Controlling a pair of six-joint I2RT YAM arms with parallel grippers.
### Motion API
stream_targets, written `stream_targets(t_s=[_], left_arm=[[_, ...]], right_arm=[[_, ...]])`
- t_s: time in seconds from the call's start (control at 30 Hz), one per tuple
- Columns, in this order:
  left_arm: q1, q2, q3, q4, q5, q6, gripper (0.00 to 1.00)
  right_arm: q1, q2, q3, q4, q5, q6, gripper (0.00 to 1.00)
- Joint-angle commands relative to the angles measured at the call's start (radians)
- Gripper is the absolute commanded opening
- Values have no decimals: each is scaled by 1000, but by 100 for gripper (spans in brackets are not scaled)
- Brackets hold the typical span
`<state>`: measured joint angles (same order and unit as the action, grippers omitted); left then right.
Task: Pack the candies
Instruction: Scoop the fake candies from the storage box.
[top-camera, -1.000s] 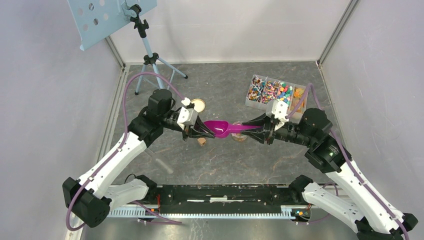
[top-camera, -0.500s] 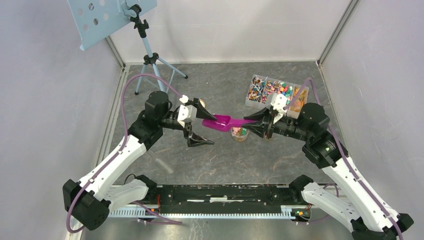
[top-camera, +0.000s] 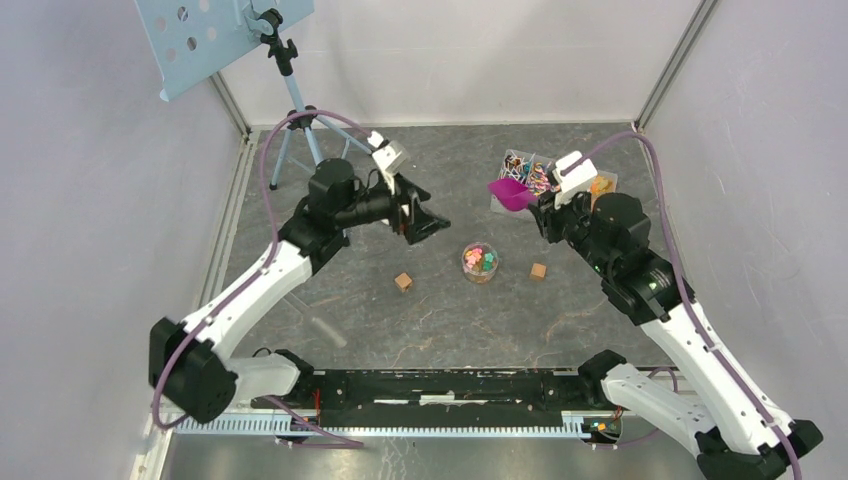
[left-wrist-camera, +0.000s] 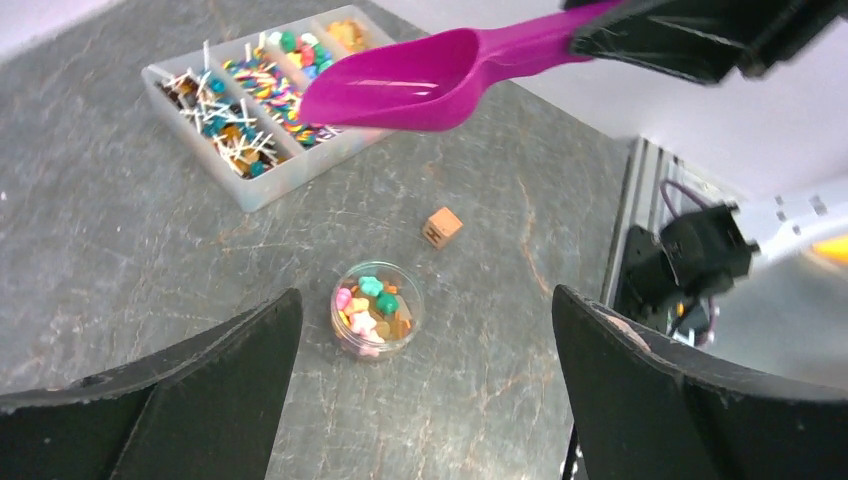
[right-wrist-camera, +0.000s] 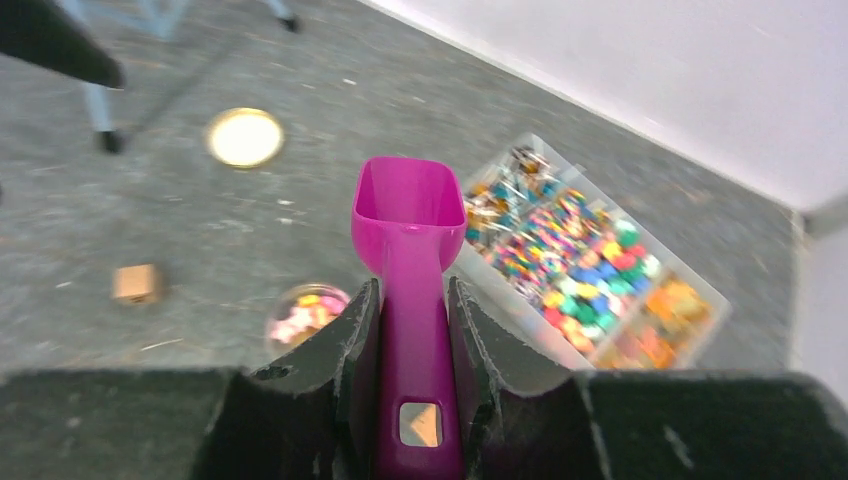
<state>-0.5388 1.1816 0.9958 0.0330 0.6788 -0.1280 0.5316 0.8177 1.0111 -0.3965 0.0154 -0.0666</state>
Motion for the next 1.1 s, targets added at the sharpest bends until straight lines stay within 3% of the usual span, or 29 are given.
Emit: stream_targets(t_s=[0.0, 0.1, 0.27, 0.7, 1.07], left_arm=[[-6, 137, 111, 32, -151, -201, 100], [-7, 257, 180, 22, -217, -273, 95], [-18, 467, 317, 35, -262, -371, 82], [-55, 1001, 665, 228, -303, -548, 56], [-61, 1201, 813, 299, -271, -582, 47]], right_arm=[[-6, 57, 49, -25, 381, 22, 0], [-20, 102, 53, -47, 504, 31, 0], [-69, 182, 72, -56, 571, 19, 0], [-295, 381, 103, -33, 319, 48, 0], [-396, 454, 69, 16, 252, 50, 0]])
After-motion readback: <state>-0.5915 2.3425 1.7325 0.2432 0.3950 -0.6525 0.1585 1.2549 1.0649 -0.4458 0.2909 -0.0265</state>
